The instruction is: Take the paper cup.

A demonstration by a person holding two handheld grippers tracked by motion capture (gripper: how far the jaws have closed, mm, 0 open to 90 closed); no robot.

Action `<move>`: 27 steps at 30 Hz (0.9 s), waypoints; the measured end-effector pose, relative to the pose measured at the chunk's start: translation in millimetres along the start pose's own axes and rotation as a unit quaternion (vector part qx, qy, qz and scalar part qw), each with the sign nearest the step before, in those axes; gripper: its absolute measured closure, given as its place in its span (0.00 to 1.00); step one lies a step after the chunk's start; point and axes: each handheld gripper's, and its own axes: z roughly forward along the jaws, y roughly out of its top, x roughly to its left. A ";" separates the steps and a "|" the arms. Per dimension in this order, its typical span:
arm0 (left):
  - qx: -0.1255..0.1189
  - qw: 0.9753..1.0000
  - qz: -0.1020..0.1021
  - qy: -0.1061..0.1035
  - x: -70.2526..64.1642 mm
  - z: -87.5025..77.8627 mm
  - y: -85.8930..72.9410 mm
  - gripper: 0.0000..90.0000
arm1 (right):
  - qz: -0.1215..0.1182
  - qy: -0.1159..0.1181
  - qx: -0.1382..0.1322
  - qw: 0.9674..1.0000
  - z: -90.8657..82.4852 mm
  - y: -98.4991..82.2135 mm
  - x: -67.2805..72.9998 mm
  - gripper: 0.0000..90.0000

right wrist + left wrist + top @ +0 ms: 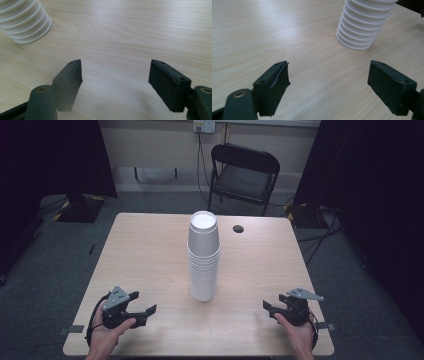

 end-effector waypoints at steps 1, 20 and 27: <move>0.000 1.000 0.005 0.003 -0.5 -0.1 0.2 0.19 | -0.001 0.000 -0.001 1.000 -0.4 0.1 -0.5 0.29; 0.004 1.000 0.004 -0.007 -1.9 5.9 2.3 0.19 | -0.022 0.027 -0.016 0.999 -4.7 8.8 7.1 0.24; 0.005 1.000 0.004 -0.008 -2.1 4.3 -0.5 0.19 | -0.027 0.052 -0.033 0.998 -11.8 16.1 16.2 0.19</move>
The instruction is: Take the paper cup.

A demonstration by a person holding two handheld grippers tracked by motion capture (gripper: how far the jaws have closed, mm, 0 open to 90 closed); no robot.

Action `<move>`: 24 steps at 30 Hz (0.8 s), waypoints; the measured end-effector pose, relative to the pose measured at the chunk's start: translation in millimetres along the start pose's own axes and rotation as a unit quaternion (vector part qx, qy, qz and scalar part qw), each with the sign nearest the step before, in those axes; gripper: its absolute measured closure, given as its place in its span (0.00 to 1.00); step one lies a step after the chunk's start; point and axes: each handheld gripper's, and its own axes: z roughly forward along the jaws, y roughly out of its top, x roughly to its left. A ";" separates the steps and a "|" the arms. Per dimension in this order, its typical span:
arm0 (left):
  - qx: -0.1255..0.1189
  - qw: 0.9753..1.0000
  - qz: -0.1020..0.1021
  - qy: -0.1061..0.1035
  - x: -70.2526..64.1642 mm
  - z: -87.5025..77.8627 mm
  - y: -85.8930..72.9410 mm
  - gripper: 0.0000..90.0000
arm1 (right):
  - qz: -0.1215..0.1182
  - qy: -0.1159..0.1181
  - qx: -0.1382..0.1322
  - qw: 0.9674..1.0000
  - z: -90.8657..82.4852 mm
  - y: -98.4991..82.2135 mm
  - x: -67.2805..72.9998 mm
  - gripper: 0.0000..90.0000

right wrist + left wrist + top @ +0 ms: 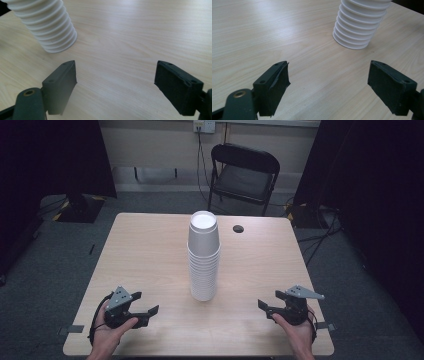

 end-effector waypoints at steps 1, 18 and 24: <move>-0.001 1.000 0.003 -0.001 0.0 -0.3 0.2 0.19 | -0.001 0.003 -0.004 1.000 -0.7 1.8 1.8 0.19; -0.003 1.000 0.008 -0.004 -3.1 4.6 -0.9 0.19 | -0.030 0.065 -0.036 0.997 -2.9 33.3 25.1 0.15; -0.003 1.000 0.010 -0.005 -3.0 6.0 -1.6 0.19 | -0.042 0.079 -0.053 0.995 -2.3 47.1 33.2 0.15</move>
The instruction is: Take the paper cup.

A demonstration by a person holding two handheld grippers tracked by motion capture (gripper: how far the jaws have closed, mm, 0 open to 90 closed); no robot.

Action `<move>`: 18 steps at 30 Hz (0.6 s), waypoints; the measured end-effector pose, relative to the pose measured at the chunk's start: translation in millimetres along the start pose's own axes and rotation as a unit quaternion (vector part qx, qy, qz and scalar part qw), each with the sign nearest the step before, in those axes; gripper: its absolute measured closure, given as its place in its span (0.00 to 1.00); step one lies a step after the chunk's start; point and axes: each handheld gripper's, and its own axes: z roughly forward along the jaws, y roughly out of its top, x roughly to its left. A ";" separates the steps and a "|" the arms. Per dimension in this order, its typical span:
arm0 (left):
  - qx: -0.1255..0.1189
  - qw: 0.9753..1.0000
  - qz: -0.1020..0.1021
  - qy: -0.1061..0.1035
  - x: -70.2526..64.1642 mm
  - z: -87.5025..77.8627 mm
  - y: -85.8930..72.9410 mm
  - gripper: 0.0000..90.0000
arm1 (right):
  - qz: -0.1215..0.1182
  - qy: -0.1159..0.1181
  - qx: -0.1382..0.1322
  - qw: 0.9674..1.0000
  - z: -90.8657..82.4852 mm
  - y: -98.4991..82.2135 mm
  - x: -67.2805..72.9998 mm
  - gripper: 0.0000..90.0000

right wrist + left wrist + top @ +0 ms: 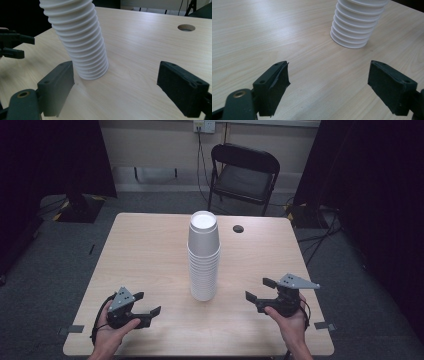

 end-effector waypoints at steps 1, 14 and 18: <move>0.000 1.000 -0.001 0.000 0.0 0.1 -0.1 0.19 | -0.001 0.002 -0.002 1.000 0.9 1.9 0.9 0.15; 0.000 1.000 0.003 0.001 -0.1 0.3 -0.2 0.19 | -0.027 0.032 -0.040 0.998 9.9 37.2 15.9 0.15; 0.001 1.000 0.002 -0.001 -0.8 1.0 -0.6 0.19 | -0.030 0.040 -0.049 0.998 11.5 48.7 19.9 0.15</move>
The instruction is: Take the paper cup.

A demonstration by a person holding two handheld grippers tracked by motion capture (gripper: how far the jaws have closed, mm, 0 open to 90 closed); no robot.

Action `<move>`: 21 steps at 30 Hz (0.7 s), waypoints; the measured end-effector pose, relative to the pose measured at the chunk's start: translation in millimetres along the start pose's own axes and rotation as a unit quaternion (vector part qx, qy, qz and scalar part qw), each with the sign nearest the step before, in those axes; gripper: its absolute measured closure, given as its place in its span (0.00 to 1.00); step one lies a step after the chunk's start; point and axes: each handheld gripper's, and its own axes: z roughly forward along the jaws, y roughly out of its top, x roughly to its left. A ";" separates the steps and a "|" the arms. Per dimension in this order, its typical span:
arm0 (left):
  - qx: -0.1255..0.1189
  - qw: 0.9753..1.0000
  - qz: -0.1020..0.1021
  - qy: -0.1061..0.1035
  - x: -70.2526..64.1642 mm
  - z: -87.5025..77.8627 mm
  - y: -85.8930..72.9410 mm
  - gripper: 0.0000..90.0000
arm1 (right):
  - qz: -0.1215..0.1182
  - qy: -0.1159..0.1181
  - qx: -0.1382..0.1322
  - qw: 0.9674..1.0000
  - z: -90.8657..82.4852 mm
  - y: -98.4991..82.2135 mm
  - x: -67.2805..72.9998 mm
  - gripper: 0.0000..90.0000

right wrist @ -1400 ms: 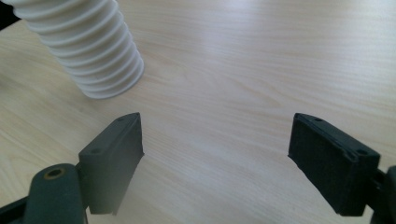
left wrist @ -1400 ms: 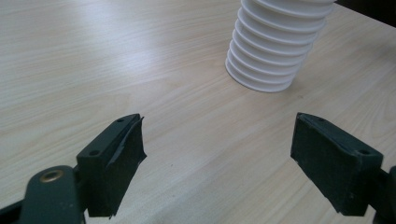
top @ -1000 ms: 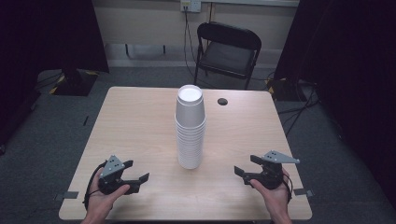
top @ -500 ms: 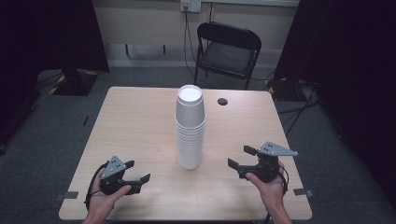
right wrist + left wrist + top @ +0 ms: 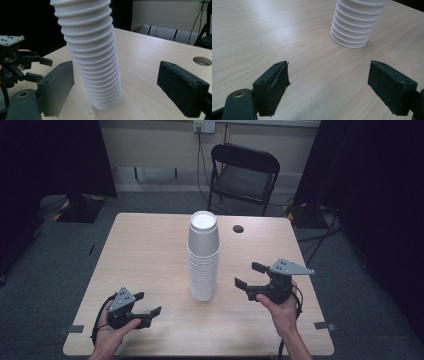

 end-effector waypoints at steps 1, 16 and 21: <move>0.000 1.000 0.001 0.000 -0.1 0.1 0.0 0.19 | -0.001 0.002 -0.004 1.000 0.9 2.3 0.8 0.15; 0.001 1.000 0.002 -0.002 -0.2 0.7 -0.3 0.19 | -0.029 0.038 -0.046 0.998 17.5 46.8 19.6 0.15; 0.002 1.000 0.006 -0.003 -0.3 1.1 -0.2 0.19 | -0.039 0.047 -0.057 0.997 22.3 62.6 26.7 0.15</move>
